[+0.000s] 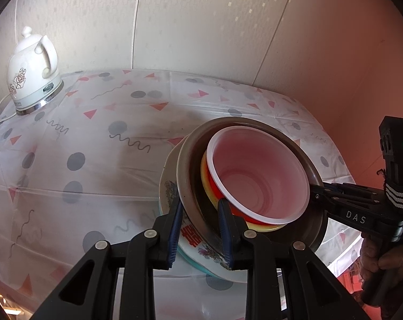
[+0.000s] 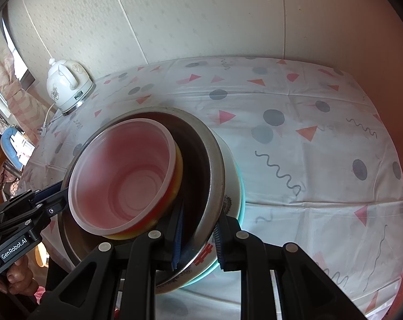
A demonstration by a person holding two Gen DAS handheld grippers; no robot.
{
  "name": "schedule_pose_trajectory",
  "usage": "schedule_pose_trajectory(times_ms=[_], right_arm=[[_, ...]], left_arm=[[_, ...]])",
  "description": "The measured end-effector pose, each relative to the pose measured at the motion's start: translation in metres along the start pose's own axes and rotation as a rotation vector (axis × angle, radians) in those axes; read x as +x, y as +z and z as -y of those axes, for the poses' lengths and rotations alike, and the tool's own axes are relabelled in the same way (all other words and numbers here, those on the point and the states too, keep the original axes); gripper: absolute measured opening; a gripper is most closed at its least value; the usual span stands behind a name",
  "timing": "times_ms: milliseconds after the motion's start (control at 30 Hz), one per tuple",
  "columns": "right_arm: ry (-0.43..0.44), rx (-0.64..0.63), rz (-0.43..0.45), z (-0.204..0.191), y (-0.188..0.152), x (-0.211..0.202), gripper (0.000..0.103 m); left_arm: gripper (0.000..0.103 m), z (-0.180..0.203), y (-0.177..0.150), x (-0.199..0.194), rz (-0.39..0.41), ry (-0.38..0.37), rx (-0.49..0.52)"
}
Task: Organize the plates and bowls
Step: 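Lower the steel bowl onto the rose plate with both tools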
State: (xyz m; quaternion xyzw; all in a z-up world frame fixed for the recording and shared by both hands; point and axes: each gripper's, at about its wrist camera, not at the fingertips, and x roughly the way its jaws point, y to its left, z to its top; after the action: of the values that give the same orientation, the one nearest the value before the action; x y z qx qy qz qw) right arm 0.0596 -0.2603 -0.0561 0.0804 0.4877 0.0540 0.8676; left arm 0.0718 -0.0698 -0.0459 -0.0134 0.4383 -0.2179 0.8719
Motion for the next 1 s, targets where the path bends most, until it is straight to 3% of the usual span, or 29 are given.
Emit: schedule_pose_trajectory(times_ms=[1000], right_arm=[[-0.020, 0.064, 0.004, -0.002, -0.007, -0.007, 0.022]], left_arm=[[0.031, 0.005, -0.005, -0.020, 0.055, 0.033, -0.005]])
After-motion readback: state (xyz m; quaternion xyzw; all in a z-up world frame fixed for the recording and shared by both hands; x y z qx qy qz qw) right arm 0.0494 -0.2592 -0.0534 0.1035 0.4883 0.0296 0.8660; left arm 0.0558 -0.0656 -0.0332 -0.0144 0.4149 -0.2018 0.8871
